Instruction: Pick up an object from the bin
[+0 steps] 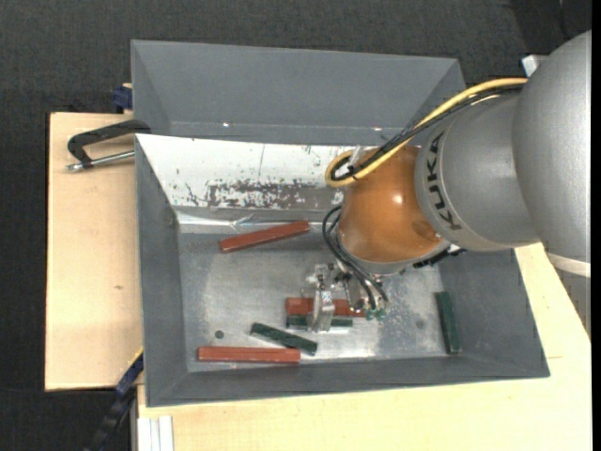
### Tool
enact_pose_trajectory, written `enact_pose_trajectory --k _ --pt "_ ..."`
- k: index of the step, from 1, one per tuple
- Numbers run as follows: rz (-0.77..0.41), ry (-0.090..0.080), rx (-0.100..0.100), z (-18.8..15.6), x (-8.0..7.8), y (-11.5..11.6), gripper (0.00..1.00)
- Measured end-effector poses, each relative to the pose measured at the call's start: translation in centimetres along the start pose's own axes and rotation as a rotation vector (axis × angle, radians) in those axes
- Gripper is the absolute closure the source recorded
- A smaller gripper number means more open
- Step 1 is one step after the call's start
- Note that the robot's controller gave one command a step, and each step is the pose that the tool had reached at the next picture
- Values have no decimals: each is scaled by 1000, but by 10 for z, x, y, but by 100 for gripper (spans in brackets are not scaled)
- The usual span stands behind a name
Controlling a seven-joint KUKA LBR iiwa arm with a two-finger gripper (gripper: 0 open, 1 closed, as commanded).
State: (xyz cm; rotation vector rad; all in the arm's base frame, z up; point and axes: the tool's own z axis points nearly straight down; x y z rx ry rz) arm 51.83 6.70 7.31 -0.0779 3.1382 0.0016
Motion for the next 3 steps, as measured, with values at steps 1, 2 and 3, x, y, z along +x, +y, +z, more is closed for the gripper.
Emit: enact_pose_trajectory --k 1,2,3 --pt "19 -3 -1 -119 -52 7 100" --pt "19 -2 -1 -119 -52 7 100" --pt "-401 -4 1 -259 -60 -61 100"
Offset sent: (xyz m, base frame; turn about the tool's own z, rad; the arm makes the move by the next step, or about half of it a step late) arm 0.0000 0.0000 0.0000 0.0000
